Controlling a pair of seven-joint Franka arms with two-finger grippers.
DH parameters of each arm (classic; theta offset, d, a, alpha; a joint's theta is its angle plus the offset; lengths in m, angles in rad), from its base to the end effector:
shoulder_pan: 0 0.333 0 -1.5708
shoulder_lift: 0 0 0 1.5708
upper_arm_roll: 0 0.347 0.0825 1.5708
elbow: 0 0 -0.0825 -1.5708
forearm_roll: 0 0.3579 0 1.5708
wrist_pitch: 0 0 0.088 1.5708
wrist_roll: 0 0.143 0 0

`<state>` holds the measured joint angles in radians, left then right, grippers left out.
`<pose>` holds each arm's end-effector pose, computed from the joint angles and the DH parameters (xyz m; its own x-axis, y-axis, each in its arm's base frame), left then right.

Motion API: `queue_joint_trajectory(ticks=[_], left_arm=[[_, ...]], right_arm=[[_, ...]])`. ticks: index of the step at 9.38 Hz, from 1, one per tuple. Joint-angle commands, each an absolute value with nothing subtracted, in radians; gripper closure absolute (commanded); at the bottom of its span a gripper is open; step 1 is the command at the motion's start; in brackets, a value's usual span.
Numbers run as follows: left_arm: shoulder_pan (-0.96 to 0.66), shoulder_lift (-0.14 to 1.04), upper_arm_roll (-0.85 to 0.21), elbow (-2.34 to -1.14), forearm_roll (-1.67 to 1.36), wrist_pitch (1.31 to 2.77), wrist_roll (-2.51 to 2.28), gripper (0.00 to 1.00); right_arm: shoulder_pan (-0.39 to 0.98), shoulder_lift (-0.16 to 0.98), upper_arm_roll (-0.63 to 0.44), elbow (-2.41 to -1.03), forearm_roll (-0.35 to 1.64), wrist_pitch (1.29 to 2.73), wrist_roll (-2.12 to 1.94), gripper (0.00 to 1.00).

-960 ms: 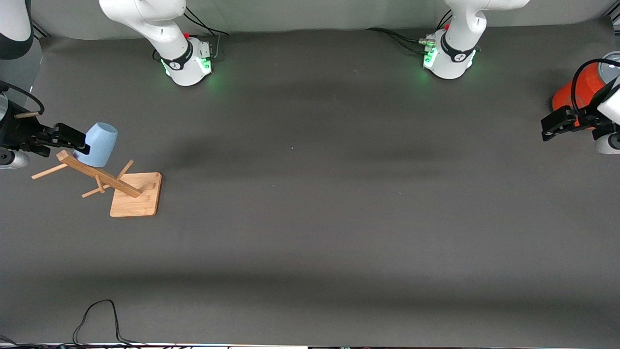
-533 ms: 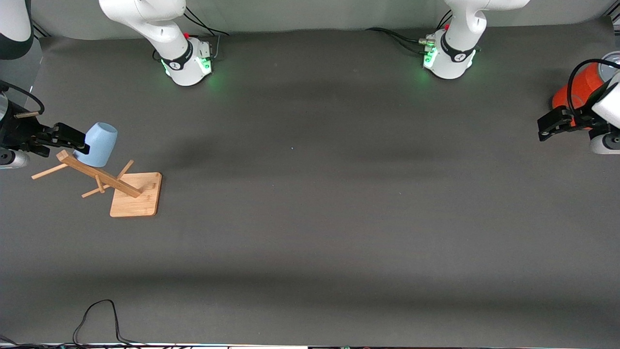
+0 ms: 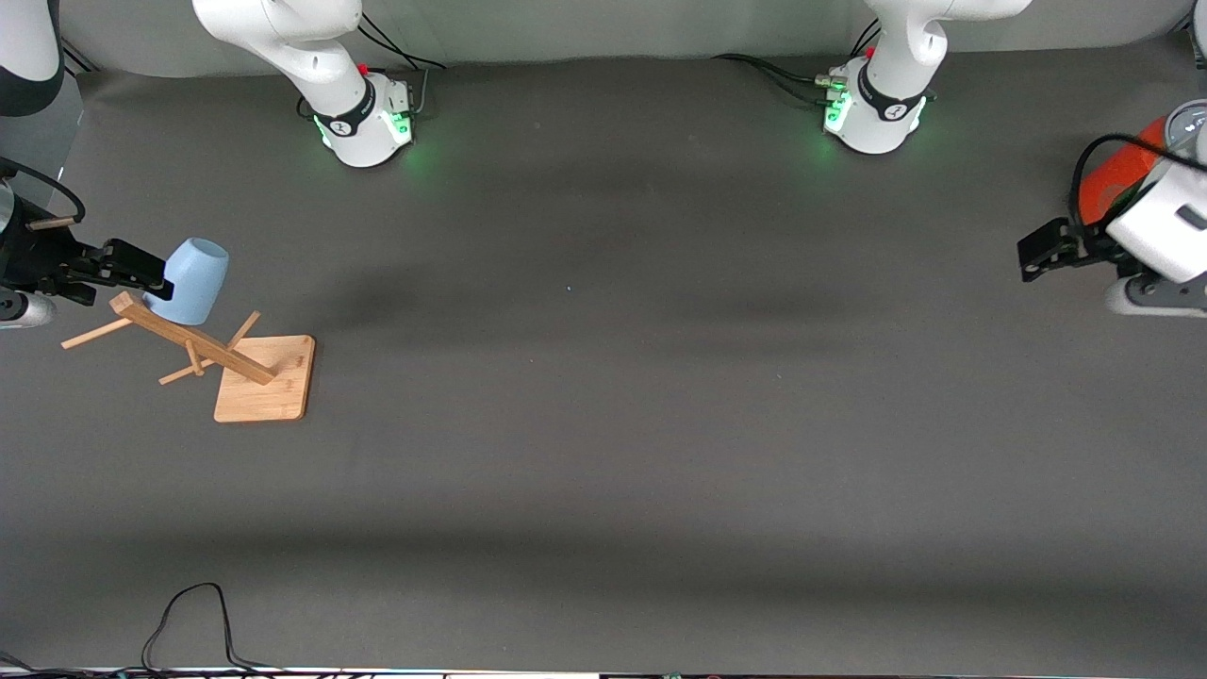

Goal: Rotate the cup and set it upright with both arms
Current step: 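Move the right gripper toward the blue cup on the wooden stand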

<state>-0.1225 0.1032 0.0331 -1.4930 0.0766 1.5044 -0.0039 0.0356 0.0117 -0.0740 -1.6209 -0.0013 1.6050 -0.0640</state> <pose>0.5509 -0.0390 0.5931 0.9926 -0.0798 -0.0911 -0.0872 -0.9929 -0.0803 0.5325 -0.0204 0.5939 0.9993 0.0256 -0.0276 0.0257 -0.9997 0.0004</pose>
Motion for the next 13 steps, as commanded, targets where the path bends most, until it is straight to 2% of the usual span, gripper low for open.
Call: queue_joint_trajectory(ticks=[1,4,8,11,13], left_arm=[[-0.117,0.295,0.035,-1.280,0.086,1.483,0.005,0.00],[-0.123,0.473,0.034,-1.059,0.084,1.496,0.005,0.00],[-0.130,0.489,0.031,-1.046,0.083,1.520,0.008,0.00],[-0.127,0.488,0.021,-1.048,0.083,1.511,0.009,0.00],[-0.121,0.486,0.023,-1.054,0.081,1.506,0.011,0.00]], right_arm=[[0.032,-0.023,-0.084,-1.635,-0.011,1.594,-0.072,0.00],[0.037,-0.212,-0.161,-1.871,-0.008,1.666,-0.092,0.00],[0.041,-0.186,-0.186,-1.859,0.005,1.657,-0.013,0.00],[0.041,-0.187,-0.184,-1.865,0.005,1.646,0.480,0.00],[0.041,-0.187,-0.186,-1.884,0.005,1.646,0.612,0.00]])
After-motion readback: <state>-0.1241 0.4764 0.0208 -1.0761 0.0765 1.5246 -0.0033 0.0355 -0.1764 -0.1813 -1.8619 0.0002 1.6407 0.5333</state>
